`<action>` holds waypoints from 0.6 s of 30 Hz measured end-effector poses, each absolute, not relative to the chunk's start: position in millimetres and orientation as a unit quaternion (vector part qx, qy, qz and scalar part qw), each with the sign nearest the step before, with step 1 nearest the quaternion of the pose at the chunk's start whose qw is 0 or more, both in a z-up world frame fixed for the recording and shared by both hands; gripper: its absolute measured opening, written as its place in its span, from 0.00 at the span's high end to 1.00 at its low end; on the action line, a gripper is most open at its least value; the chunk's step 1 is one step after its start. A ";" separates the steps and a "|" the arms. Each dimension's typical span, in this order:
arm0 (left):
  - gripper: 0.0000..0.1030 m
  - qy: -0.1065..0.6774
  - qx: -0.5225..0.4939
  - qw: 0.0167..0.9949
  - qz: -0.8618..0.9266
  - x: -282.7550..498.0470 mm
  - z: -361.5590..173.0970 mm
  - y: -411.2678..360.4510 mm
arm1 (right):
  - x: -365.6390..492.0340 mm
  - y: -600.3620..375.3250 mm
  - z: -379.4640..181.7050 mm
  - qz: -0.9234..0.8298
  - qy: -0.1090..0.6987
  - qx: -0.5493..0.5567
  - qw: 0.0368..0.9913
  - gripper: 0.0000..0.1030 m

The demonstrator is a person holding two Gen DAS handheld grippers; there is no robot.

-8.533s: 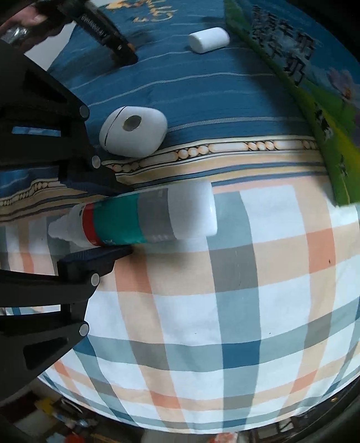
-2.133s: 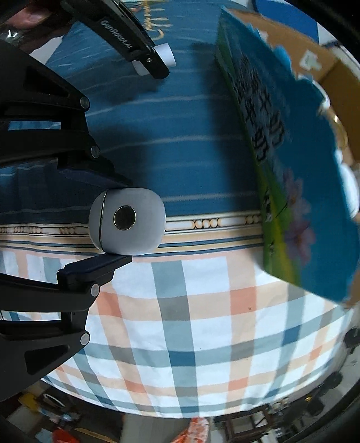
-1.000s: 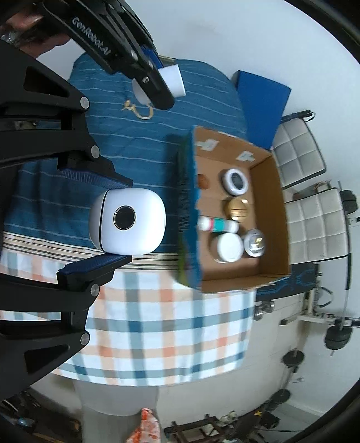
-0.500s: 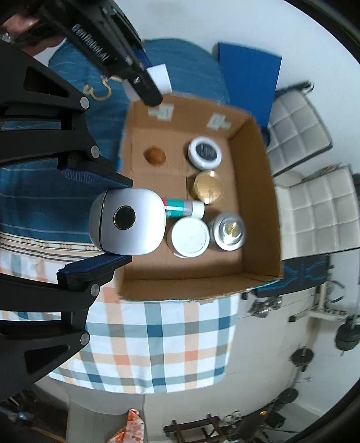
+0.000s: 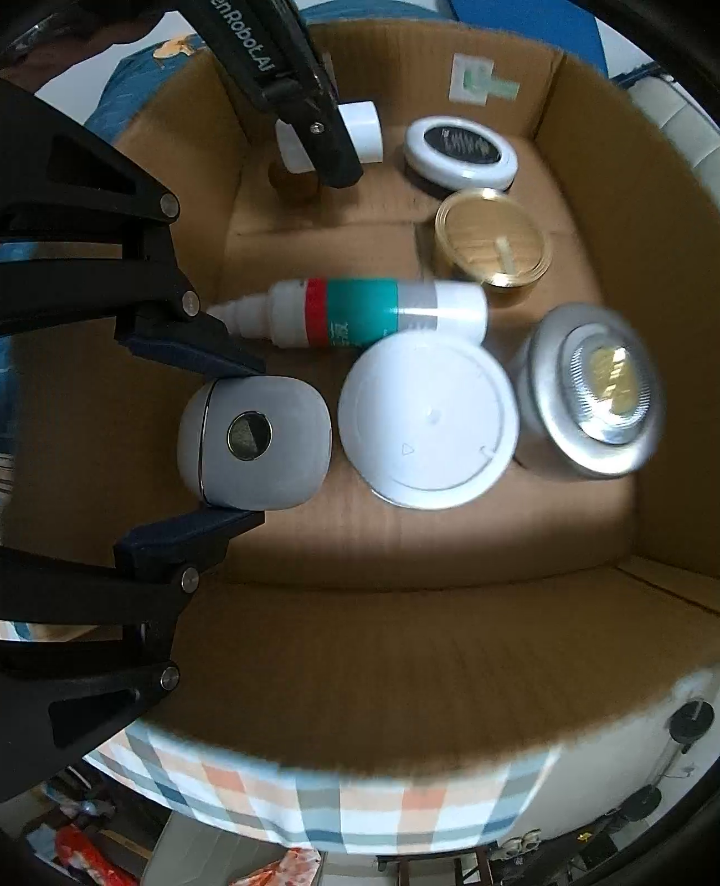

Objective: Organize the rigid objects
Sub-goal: 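Carry the white cup and white device into the box and lower them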

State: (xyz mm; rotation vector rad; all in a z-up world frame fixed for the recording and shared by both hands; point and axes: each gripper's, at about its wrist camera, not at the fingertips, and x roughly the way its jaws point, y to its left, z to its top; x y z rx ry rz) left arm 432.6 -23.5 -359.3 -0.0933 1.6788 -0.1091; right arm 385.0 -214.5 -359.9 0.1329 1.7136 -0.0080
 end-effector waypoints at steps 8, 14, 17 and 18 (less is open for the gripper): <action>0.71 0.762 -0.033 0.644 -0.053 441.3 -383.0 -31.5 | 397.1 -215.4 -384.1 -0.016 0.759 0.050 0.649 0.53; 0.71 0.770 -0.029 0.635 -0.055 442.6 -395.0 -30.4 | 407.8 -217.5 -391.5 -0.021 0.764 0.041 0.644 0.53; 0.65 0.772 -0.031 0.633 -0.059 441.9 -396.5 -31.3 | 410.0 -219.4 -394.6 -0.024 0.764 0.034 0.644 0.53; 0.63 0.771 -0.035 0.633 -0.060 443.7 -395.8 -31.0 | 410.1 -219.6 -394.8 -0.023 0.764 0.034 0.644 0.53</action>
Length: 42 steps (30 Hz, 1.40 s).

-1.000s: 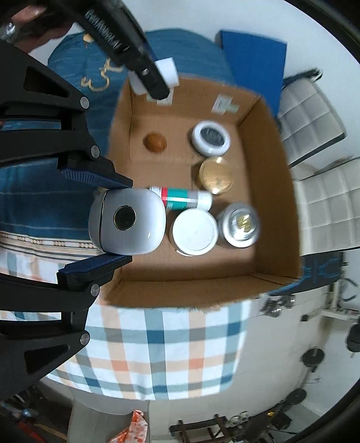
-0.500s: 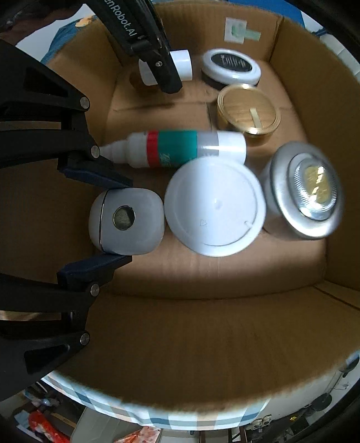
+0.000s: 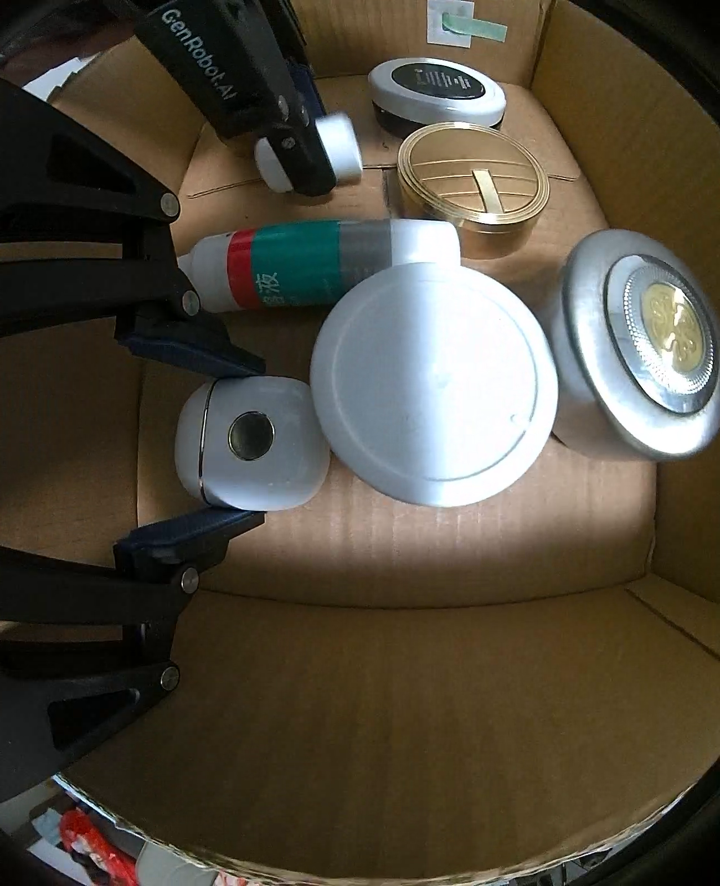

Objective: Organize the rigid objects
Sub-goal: 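Carry the white cup and white device into the box and lower them, then open both tools to release the items and lift away from the box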

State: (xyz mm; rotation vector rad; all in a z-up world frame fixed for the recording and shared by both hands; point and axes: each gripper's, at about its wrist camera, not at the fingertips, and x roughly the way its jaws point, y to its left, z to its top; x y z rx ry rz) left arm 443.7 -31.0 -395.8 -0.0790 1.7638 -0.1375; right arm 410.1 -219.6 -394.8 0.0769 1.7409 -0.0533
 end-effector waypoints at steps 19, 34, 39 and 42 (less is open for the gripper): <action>0.14 0.715 -0.015 0.698 -0.037 421.3 -320.8 -15.2 | 408.1 -186.1 -349.1 -0.017 0.739 0.006 0.674 0.31; 0.02 0.669 -0.011 0.743 -0.012 367.6 -270.9 0.8 | 386.1 -181.4 -286.1 -0.044 0.697 -0.026 0.715 0.00; 0.02 0.651 -0.006 0.759 -0.006 369.1 -252.5 3.6 | 372.0 -193.9 -277.9 -0.044 0.686 -0.017 0.726 0.00; 0.02 0.632 -0.005 0.775 -0.009 354.9 -227.5 3.7 | 358.4 -195.4 -260.9 -0.037 0.675 -0.007 0.737 0.00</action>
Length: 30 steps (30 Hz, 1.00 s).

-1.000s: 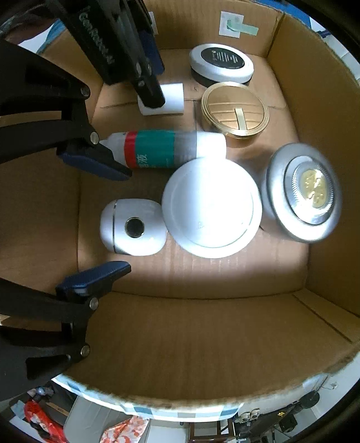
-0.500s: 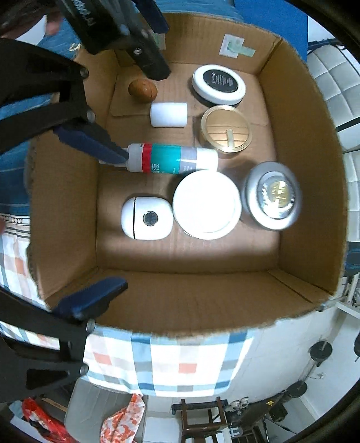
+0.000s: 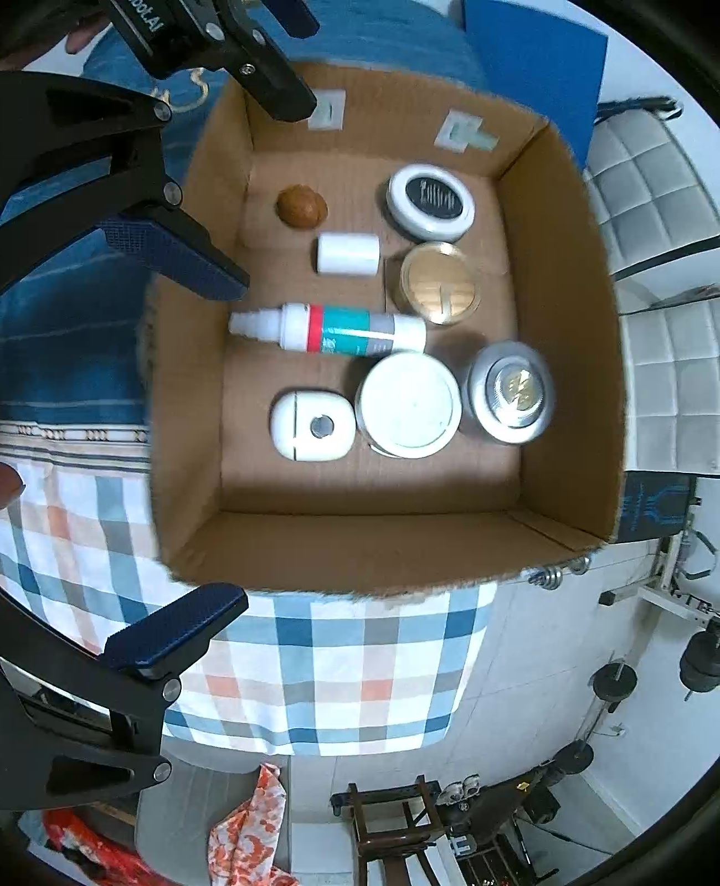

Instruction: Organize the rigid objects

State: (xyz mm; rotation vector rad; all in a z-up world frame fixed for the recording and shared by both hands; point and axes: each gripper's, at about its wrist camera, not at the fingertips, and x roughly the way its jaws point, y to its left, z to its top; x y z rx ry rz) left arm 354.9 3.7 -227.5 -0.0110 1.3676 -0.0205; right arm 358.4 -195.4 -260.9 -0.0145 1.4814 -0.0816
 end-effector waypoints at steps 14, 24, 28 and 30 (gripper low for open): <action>0.02 0.536 -0.007 0.844 -0.025 253.5 -91.1 8.3 | 237.4 -205.4 -115.0 -0.022 0.581 0.029 0.813 0.00; 0.02 0.507 -0.016 0.861 -0.037 194.2 -30.0 12.8 | 164.0 -198.0 -33.0 -0.007 0.540 0.040 0.840 0.00; 0.02 0.497 -0.019 0.867 -0.037 176.1 -13.5 17.6 | 142.2 -192.0 -17.2 -0.007 0.533 0.026 0.846 0.00; 0.02 0.490 -0.018 0.871 -0.035 167.4 -6.8 19.7 | 133.8 -190.8 -12.2 -0.002 0.533 0.026 0.846 0.00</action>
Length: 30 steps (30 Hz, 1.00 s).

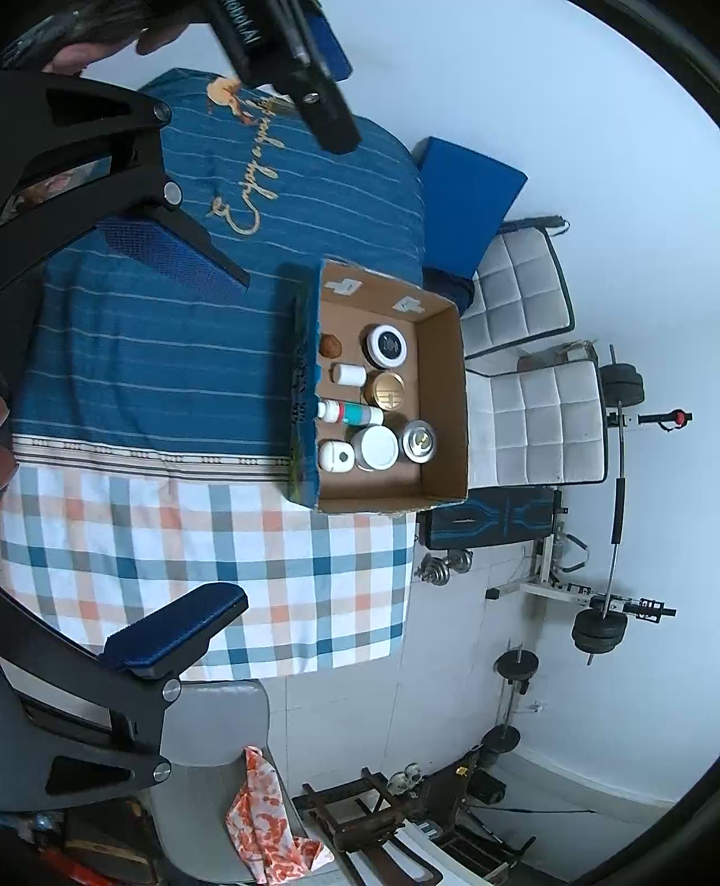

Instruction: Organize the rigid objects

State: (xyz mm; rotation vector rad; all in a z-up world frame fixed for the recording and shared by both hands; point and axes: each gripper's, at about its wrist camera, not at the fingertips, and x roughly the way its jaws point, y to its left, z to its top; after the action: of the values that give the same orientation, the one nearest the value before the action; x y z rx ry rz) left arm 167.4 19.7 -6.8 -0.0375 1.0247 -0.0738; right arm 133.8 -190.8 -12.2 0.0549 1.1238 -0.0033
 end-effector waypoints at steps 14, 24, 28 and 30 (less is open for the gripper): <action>0.02 0.473 -0.003 0.880 -0.032 141.7 3.6 16.9 | 112.3 -203.3 23.3 -0.021 0.501 0.026 0.865 0.00; 0.00 0.455 -0.004 0.891 -0.016 144.0 3.2 15.1 | 121.9 -208.9 24.8 -0.035 0.489 0.033 0.871 0.00; 0.00 0.450 -0.005 0.893 -0.017 145.5 5.3 15.0 | 122.9 -209.8 25.9 -0.040 0.484 0.030 0.874 0.00; 0.00 0.448 -0.005 0.894 -0.019 145.3 5.9 13.6 | 122.9 -210.3 26.5 -0.041 0.483 0.029 0.874 0.00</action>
State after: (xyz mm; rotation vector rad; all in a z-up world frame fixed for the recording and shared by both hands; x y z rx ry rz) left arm 145.3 13.6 5.9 -0.0105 0.9299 -0.0386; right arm 122.9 -210.3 26.5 0.0601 1.0089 -0.0857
